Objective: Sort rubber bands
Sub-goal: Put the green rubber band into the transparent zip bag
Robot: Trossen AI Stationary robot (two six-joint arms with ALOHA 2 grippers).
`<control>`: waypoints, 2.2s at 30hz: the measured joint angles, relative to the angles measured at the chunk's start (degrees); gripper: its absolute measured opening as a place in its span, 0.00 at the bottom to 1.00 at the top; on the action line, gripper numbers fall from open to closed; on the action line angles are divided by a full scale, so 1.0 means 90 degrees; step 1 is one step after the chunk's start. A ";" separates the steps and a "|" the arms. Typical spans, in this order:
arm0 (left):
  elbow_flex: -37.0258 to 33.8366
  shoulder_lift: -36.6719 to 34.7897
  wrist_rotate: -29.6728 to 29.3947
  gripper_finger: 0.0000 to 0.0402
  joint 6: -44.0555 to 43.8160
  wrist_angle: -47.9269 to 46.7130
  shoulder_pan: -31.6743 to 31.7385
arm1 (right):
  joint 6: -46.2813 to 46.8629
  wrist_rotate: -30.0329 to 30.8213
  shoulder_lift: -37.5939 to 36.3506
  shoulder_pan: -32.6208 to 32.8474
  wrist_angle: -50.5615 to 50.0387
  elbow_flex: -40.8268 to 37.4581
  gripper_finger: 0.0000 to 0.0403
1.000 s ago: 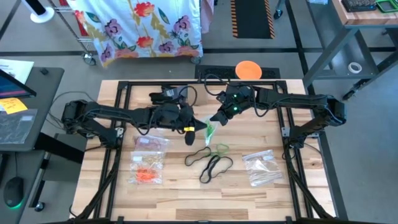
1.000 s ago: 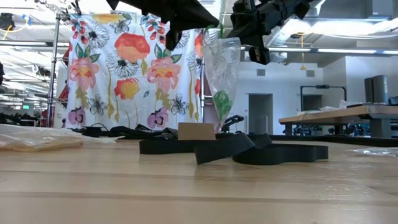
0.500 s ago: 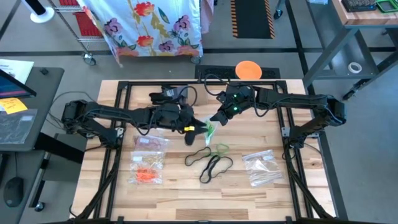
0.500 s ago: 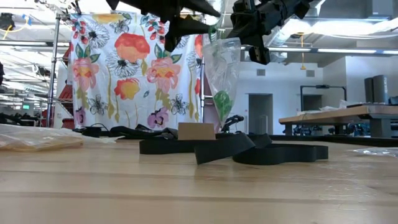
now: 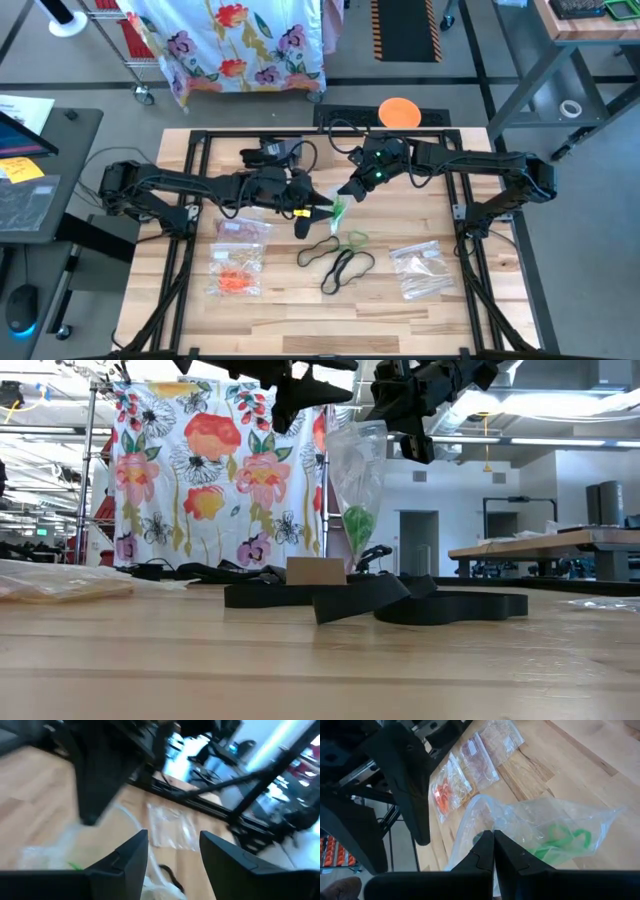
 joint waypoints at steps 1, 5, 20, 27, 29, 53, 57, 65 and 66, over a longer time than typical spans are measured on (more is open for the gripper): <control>0.0000 0.0000 0.0167 0.43 -0.0006 -0.0025 0.0000 | -0.0002 0.0000 0.0000 0.0000 -0.0001 0.0000 0.00; 0.0002 0.0002 0.1012 0.43 0.0883 -0.0116 -0.0282 | -0.0005 0.0000 0.0000 0.0000 0.0001 0.0000 0.00; 0.0007 0.0678 -0.0425 0.43 0.2776 -0.0273 -0.2534 | -0.0019 -0.0001 -0.0003 -0.0002 -0.0017 0.0000 0.00; 0.0006 0.1904 -0.1210 0.43 0.2797 0.0489 -0.2338 | -0.0017 -0.0002 -0.0002 -0.0002 0.0004 0.0000 0.00; 0.0046 0.2120 -0.1463 0.43 0.2834 0.0603 -0.2173 | -0.0015 0.0000 -0.0002 -0.0002 -0.0004 0.0000 0.00; 0.1489 0.4499 -0.1788 0.43 0.1548 0.0625 -0.0621 | 0.0000 0.0000 -0.0002 -0.0002 -0.0001 0.0000 0.00; 0.1729 0.4650 -0.2128 0.43 0.1550 0.0232 -0.0624 | -0.0004 0.0000 -0.0002 -0.0002 0.0001 0.0000 0.00; 0.2098 0.4658 -0.2013 0.28 0.1242 -0.0784 -0.0622 | -0.0022 0.0000 -0.0002 -0.0002 -0.0001 0.0000 0.00; 0.2137 0.4658 -0.1906 0.21 0.1284 -0.0864 -0.0639 | -0.0022 0.0000 -0.0002 -0.0002 -0.0003 0.0000 0.00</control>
